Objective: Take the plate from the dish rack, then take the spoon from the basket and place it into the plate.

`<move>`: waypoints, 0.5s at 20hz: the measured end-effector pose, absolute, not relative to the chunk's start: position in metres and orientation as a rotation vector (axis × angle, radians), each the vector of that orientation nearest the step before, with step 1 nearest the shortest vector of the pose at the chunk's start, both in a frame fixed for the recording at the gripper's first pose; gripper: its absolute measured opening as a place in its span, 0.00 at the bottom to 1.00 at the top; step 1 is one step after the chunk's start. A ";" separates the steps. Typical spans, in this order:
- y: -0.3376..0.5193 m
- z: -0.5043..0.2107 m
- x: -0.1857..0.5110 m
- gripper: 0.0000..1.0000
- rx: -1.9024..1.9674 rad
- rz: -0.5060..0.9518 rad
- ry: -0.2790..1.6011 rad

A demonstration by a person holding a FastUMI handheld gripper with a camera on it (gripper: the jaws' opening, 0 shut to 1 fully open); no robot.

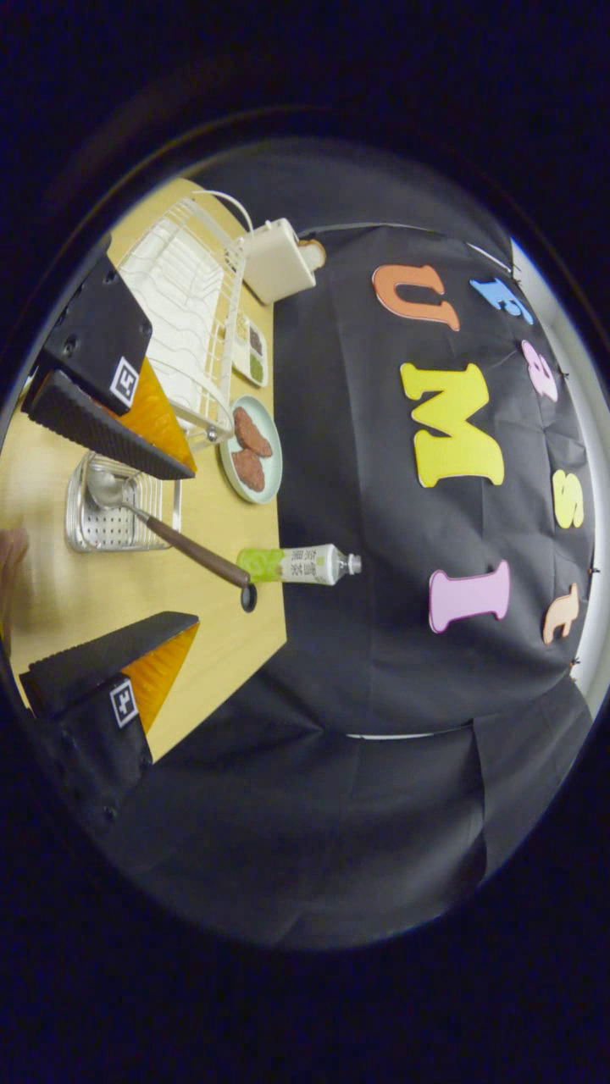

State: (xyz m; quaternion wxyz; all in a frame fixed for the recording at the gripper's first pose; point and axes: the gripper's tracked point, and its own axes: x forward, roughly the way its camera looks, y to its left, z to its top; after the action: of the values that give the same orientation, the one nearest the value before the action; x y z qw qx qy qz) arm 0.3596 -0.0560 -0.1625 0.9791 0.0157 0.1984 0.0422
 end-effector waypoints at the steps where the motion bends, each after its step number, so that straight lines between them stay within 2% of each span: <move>1: -0.063 -0.165 0.367 0.98 0.029 0.052 0.410; 3: -0.072 -0.159 0.385 0.96 0.007 0.001 0.379; 7: -0.060 -0.166 0.404 0.92 0.059 0.025 0.414; 9: -0.053 -0.175 0.408 0.82 0.107 0.051 0.457; 10: -0.052 -0.177 0.409 0.73 0.120 0.054 0.465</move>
State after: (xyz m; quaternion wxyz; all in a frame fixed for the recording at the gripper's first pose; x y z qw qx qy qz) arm 0.4094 -0.0521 -0.1769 0.9709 0.0595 0.2304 0.0269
